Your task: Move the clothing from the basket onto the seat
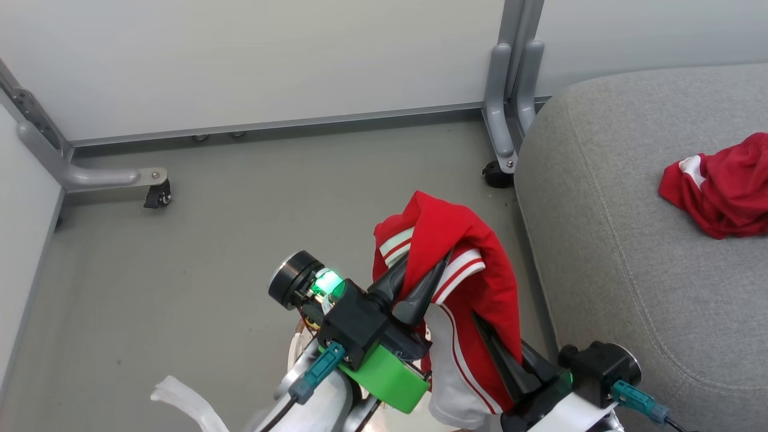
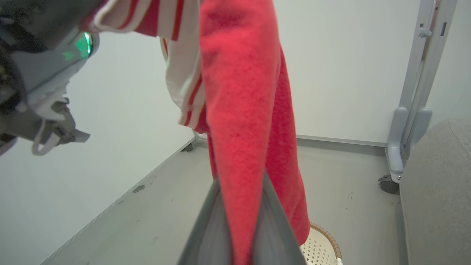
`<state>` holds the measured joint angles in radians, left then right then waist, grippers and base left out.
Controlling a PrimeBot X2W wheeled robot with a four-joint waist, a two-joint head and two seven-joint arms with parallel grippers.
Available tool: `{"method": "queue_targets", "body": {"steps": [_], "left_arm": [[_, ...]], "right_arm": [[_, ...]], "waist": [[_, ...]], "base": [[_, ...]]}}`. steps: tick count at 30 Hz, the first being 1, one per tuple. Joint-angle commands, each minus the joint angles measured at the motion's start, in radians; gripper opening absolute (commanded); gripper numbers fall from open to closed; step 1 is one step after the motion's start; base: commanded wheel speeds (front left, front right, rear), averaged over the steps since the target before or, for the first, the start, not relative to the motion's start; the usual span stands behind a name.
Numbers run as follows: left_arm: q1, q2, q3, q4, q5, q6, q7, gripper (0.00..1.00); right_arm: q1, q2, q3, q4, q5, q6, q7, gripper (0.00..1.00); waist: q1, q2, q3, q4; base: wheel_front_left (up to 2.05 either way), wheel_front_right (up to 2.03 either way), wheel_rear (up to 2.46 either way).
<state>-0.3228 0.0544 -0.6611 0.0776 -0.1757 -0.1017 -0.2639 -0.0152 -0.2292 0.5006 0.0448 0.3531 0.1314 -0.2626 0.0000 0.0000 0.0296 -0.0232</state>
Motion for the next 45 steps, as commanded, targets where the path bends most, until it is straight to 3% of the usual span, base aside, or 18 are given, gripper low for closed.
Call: {"method": "queue_targets", "body": {"steps": [1,3,4,5,45], "left_arm": [[-0.010,0.009,0.000,0.005,0.004,0.004,-0.001,0.00],[-0.015,0.011,0.000,0.010,0.007,0.007,-0.001,0.00],[-0.017,0.011,0.000,0.011,0.008,0.007,-0.001,0.23],[-0.021,0.012,0.001,0.013,0.010,0.009,-0.001,1.00],[-0.028,0.035,-0.009,0.080,-0.033,0.022,0.009,1.00]], "right_arm": [[-0.009,-0.002,-0.004,-0.004,0.005,-0.001,-0.003,0.00],[-0.014,-0.003,-0.004,-0.005,0.006,-0.001,-0.003,0.00],[-0.016,-0.004,-0.004,-0.005,0.007,-0.001,-0.003,0.00],[-0.017,-0.003,-0.006,-0.005,0.008,-0.001,-0.003,0.00],[-0.050,0.013,-0.040,-0.025,-0.018,-0.001,-0.003,0.00]], "waist": [[0.0000,0.0000,0.005,-0.003],[0.0000,0.0000,0.010,-0.006],[0.0000,0.0000,0.011,-0.006],[0.0000,0.0000,0.014,-0.007],[0.0000,0.0000,0.066,-0.040]], "base": [[0.00,0.00,0.00],[0.00,0.00,0.00],[0.00,0.00,0.00],[0.00,0.00,0.00],[0.00,0.00,0.00]]}}
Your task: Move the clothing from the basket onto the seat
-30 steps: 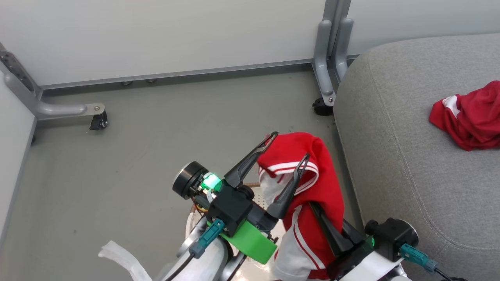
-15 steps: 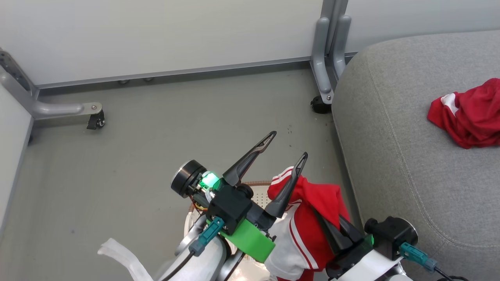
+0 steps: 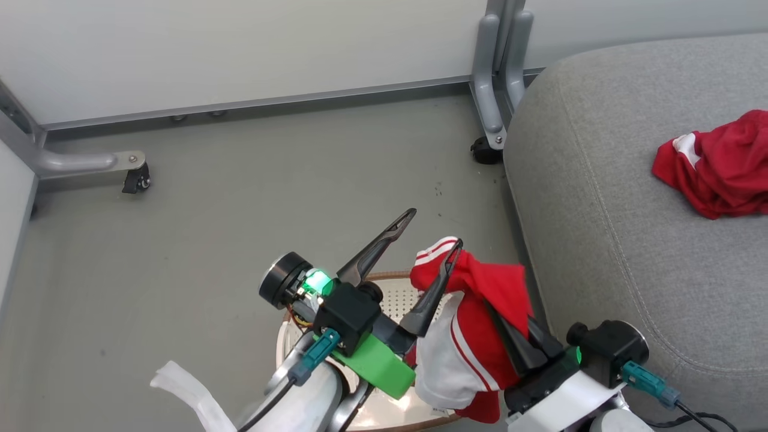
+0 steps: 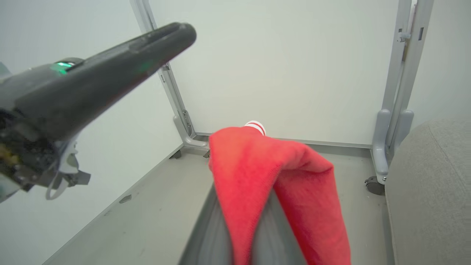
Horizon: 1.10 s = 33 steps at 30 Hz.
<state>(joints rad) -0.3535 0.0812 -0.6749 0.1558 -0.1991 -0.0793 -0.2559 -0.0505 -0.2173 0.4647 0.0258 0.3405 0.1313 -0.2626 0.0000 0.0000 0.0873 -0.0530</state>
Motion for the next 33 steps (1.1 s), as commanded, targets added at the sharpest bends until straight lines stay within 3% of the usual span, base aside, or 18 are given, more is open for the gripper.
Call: {"method": "queue_targets", "body": {"steps": [1,12,17,23,33], "left_arm": [[0.009,0.012,0.008,0.009,-0.016,0.000,0.003,1.00],[0.025,0.049,0.025,0.084,-0.041,-0.007,-0.006,1.00],[0.025,0.091,0.019,0.104,0.005,-0.005,-0.010,1.00],[0.056,0.135,0.042,0.065,0.042,0.002,-0.009,1.00],[0.093,0.186,0.058,0.045,0.059,-0.026,-0.008,1.00]], "right_arm": [[-0.019,0.001,-0.012,-0.009,-0.008,-0.001,-0.003,0.00],[-0.069,0.026,-0.114,-0.089,-0.052,-0.001,-0.003,0.00],[-0.089,0.043,-0.148,-0.131,-0.068,-0.001,-0.003,0.00],[-0.093,0.081,-0.187,-0.168,-0.080,-0.001,-0.003,0.00],[-0.059,0.139,-0.239,-0.186,-0.083,-0.001,-0.003,0.00]], "waist": [[0.0000,0.0000,0.015,-0.019],[0.0000,0.0000,0.111,-0.155],[0.0000,0.0000,0.159,-0.241],[0.0000,0.0000,0.211,-0.353],[0.0000,0.0000,0.277,-0.506]], "base": [[0.00,0.00,0.00],[0.00,0.00,0.00],[0.00,0.00,0.00],[0.00,0.00,0.00],[0.00,0.00,0.00]]}}
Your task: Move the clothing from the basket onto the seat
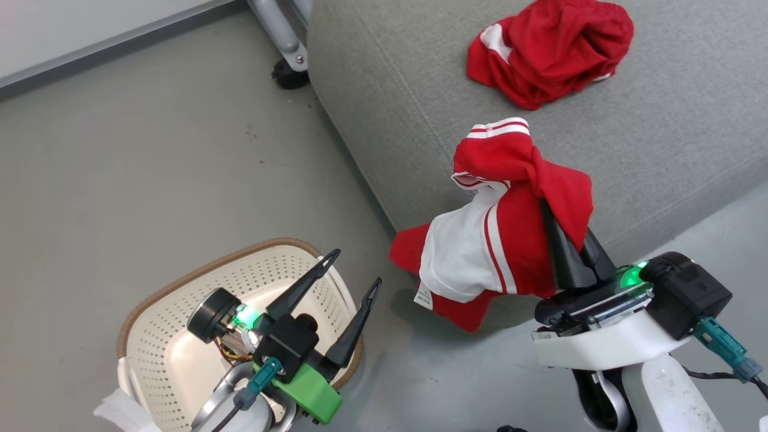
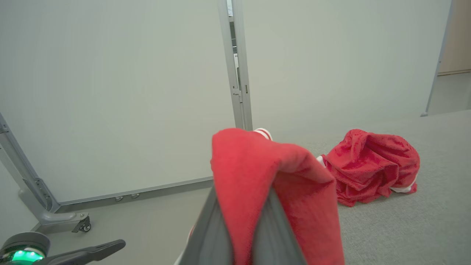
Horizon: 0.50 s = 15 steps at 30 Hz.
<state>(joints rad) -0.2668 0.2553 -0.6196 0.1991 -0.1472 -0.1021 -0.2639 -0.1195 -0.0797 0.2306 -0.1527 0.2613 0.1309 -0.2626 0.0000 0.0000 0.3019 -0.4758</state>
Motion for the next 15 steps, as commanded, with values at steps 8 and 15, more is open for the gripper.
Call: {"method": "queue_targets", "body": {"steps": [8,15], "left_arm": [[-0.063,0.023,-0.074,0.044,-0.003,-0.026,0.000,1.00],[-0.100,0.072,-0.138,0.020,-0.040,-0.030,-0.001,1.00]], "right_arm": [[0.061,0.026,-0.079,-0.048,-0.020,0.000,-0.003,0.00],[0.053,0.029,-0.081,-0.074,-0.005,0.000,-0.003,0.00]], "waist": [[0.0000,0.0000,0.102,-0.096],[0.0000,0.0000,0.146,-0.096]], "base": [[0.01,0.01,0.01],[0.11,0.11,0.11]]}}
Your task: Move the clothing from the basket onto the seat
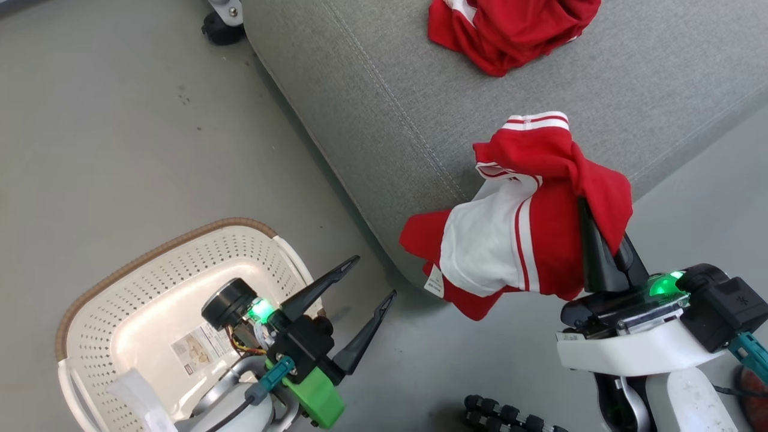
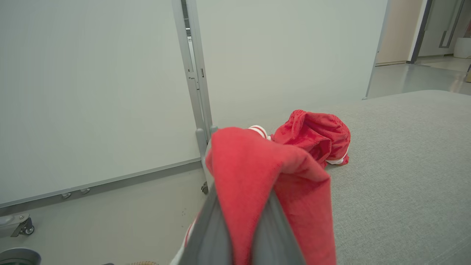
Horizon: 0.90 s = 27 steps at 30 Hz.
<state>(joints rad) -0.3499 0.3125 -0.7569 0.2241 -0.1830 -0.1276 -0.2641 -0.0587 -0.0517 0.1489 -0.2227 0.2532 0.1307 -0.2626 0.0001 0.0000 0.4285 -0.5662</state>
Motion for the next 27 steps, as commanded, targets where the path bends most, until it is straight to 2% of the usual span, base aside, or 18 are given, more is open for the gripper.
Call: {"method": "queue_targets", "body": {"steps": [1,5,9,13,17,22,27], "left_arm": [[-0.020,0.019,-0.007,-0.009,-0.008,-0.004,0.000,1.00],[-0.029,0.051,-0.017,-0.021,-0.019,-0.005,0.000,1.00],[-0.034,0.073,-0.001,-0.036,-0.017,-0.001,0.000,1.00],[-0.051,0.073,-0.007,-0.052,-0.003,0.001,0.000,1.00],[-0.077,0.078,-0.011,-0.065,0.004,0.000,0.000,1.00],[-0.108,0.081,-0.018,-0.079,0.012,-0.001,0.000,1.00],[-0.126,0.072,-0.013,-0.097,0.017,0.005,0.000,1.00]], "right_arm": [[-0.016,0.001,-0.001,-0.001,0.001,0.000,-0.003,0.00],[-0.089,0.001,-0.040,0.040,0.017,0.000,-0.003,0.00],[-0.238,0.001,-0.072,0.083,0.039,0.000,-0.003,0.00],[-0.430,-0.003,-0.127,0.135,-0.003,0.000,-0.003,0.00],[-0.652,-0.077,-0.183,0.206,-0.021,0.000,-0.003,0.00],[-0.928,-0.219,-0.212,0.342,-0.018,0.000,-0.003,0.00],[-1.108,-0.325,-0.253,0.441,-0.035,0.000,-0.003,0.00]], "waist": [[-0.0001,0.0000,0.025,-0.005],[-0.0001,0.0000,0.062,-0.002],[-0.0001,0.0000,0.111,0.006],[-0.0001,0.0000,0.163,0.058],[-0.0001,0.0000,0.220,0.117],[-0.0001,0.0000,0.286,0.199],[-0.0001,0.0000,0.335,0.261]], "base": [[0.00,0.00,0.00],[0.00,0.00,0.00],[0.00,0.00,0.00],[0.00,0.00,0.00],[0.00,0.00,0.00],[0.00,0.00,0.00],[0.00,0.00,0.00]]}}
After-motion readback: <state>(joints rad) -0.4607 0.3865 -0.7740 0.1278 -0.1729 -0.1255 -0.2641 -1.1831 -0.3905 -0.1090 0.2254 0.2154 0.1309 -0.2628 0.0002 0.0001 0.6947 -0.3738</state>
